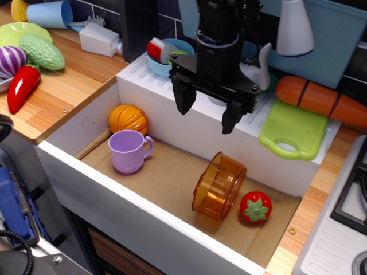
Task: Flip orange pot upright in sink
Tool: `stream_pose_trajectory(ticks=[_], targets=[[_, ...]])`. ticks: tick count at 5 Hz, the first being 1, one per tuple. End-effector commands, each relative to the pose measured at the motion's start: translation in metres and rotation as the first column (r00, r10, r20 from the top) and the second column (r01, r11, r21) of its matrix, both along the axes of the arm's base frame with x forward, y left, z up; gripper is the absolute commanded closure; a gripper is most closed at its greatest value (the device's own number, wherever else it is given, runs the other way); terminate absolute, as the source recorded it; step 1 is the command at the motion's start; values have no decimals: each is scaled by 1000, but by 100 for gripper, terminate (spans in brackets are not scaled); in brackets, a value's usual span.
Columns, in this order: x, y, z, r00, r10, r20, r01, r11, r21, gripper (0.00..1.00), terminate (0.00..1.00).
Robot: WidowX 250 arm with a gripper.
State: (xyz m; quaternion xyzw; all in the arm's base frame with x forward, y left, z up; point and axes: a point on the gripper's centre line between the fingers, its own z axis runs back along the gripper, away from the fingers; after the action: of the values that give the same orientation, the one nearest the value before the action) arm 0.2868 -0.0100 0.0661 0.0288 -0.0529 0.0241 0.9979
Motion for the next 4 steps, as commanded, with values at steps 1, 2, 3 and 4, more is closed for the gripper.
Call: stream_pose_trajectory(ticks=[1,2,3,4], targets=[[0,0,0,1000,0,0,0,1000,0,0,0],[2,7,-19,1000,23,11,-22,996,-87,0,0],[3,7,-29,999,40,19,-38,993,-113,0,0],[2,3,-37,998,62,23,-58,988,-140,0,0]])
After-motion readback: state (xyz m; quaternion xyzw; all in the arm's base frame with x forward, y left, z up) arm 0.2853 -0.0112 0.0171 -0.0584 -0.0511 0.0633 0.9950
